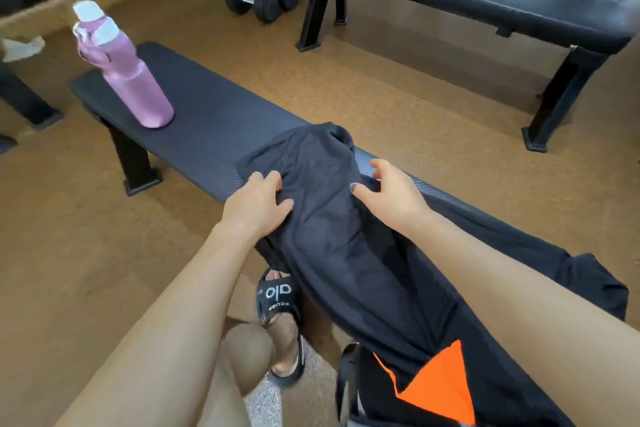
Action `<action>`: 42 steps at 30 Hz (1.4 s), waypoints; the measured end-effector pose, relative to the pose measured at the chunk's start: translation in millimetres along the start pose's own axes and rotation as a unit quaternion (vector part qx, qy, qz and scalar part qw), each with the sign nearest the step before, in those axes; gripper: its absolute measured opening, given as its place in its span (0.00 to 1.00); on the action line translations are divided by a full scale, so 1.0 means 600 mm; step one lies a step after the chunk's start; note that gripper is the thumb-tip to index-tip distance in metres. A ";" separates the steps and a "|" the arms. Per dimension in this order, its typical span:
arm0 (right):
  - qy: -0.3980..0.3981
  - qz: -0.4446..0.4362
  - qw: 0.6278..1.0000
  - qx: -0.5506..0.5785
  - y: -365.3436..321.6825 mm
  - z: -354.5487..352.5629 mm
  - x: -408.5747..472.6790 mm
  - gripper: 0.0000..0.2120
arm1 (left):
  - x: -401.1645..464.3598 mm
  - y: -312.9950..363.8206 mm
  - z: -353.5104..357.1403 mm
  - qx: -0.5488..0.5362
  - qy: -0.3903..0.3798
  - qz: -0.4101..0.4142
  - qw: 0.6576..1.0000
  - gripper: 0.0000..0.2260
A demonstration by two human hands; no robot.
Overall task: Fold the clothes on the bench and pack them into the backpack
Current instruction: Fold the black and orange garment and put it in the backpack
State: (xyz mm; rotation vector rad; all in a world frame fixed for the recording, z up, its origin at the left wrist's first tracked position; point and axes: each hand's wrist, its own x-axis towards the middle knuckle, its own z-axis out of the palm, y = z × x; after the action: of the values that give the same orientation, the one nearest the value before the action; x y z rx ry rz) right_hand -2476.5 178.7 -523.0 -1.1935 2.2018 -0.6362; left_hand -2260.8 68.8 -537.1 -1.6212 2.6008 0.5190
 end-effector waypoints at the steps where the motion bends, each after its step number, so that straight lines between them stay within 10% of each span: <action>1: 0.005 0.004 1.000 -0.011 -0.010 0.015 0.025 0.34 | 0.008 -0.008 -0.003 -0.024 0.014 -0.003 1.000 0.18; 7: -0.033 -0.003 0.998 0.050 -0.051 0.051 0.096 0.08 | 0.057 -0.019 -0.007 -0.043 0.030 -0.015 0.999 0.42; 13: -0.078 -0.370 0.918 -0.121 -0.030 0.062 0.034 0.18 | 0.075 -0.028 0.004 -0.094 0.001 -0.014 0.995 0.51; 19: -0.206 -0.129 0.964 0.103 -0.048 0.031 0.055 0.10 | 0.072 -0.020 -0.003 -0.124 0.017 -0.039 0.991 0.16; 28: -0.271 0.153 0.818 0.485 -0.073 -0.011 0.091 0.11 | 0.061 0.005 -0.055 -0.364 0.130 0.053 0.921 0.05; 35: -0.350 0.188 0.769 0.500 -0.079 -0.048 0.094 0.24 | 0.055 0.021 -0.076 -0.431 0.147 0.015 0.890 0.04; 42: -0.416 0.165 0.811 0.376 -0.077 -0.051 0.102 0.12 | 0.061 0.019 -0.084 -0.439 0.191 -0.028 0.877 0.03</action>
State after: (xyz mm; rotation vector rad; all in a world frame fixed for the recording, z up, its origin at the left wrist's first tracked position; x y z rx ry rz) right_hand -2496.9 107.6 -485.8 -0.4779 1.1583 -0.5853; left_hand -2279.9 26.8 -494.1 -2.1821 2.7252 1.7355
